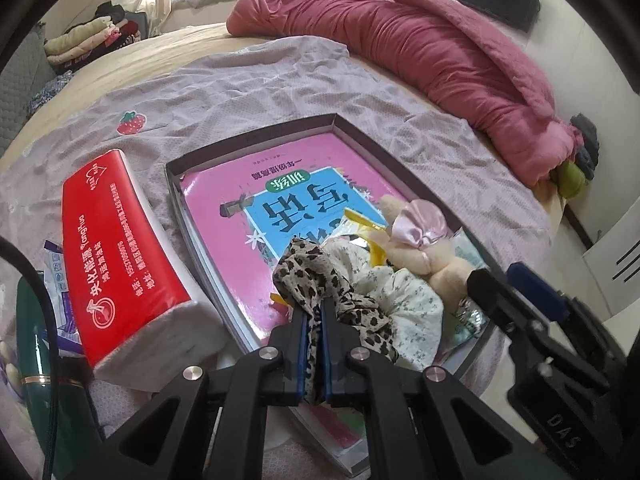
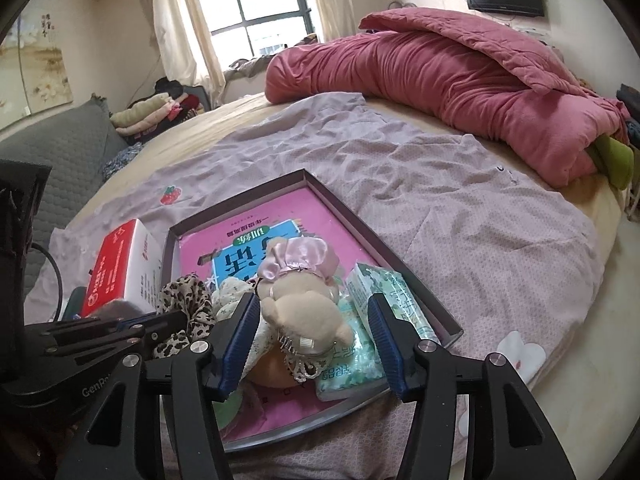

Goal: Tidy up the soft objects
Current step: 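Lower the scrunchie onto the book and open the left gripper while the right releases the bunny beside it, then move both open grippers back toward the remaining items beside the thermos, then grasp the white wipe packet with the right gripper while the left approaches the cream teddy bear, then close the left gripper on the purple-bow teddy bear while the right lifts the wipe packet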

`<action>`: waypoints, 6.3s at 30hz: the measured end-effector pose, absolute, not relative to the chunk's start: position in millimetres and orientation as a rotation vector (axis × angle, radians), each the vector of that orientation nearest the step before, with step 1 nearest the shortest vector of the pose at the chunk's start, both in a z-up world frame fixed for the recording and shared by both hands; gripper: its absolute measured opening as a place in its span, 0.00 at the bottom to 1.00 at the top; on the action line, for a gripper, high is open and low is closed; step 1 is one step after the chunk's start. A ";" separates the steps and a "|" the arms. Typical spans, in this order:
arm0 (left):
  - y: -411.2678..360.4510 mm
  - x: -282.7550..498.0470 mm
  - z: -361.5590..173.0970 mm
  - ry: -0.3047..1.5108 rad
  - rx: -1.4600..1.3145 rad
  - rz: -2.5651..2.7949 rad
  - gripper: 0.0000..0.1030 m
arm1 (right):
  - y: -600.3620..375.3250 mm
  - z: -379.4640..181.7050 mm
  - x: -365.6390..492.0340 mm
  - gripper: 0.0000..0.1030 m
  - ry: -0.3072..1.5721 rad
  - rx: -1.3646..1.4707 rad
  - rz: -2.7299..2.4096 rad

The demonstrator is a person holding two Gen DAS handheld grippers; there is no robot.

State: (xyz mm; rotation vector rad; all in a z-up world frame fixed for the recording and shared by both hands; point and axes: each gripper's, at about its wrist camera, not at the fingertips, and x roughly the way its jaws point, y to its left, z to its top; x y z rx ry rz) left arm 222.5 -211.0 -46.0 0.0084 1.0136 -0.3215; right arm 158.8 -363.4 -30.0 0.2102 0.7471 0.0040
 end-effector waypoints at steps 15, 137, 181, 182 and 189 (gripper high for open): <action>-198.4 227.5 -25.4 0.950 -0.062 -0.361 0.47 | -364.9 -31.9 159.5 0.56 0.750 0.216 0.006; 109.2 139.6 -74.8 1.001 -0.349 -0.026 0.60 | -41.6 -47.5 182.1 0.73 0.674 -0.980 0.679; 124.2 167.9 -88.8 0.987 -0.411 -0.079 0.49 | -79.6 -4.3 158.3 0.14 0.667 -0.447 0.670; 124.4 167.4 -87.7 0.983 -0.410 -0.080 0.49 | -81.7 -3.1 156.3 0.14 0.669 -0.426 0.666; 125.7 156.0 -70.2 0.925 -0.416 -0.083 0.49 | -95.4 2.7 146.5 0.14 0.648 -0.378 0.649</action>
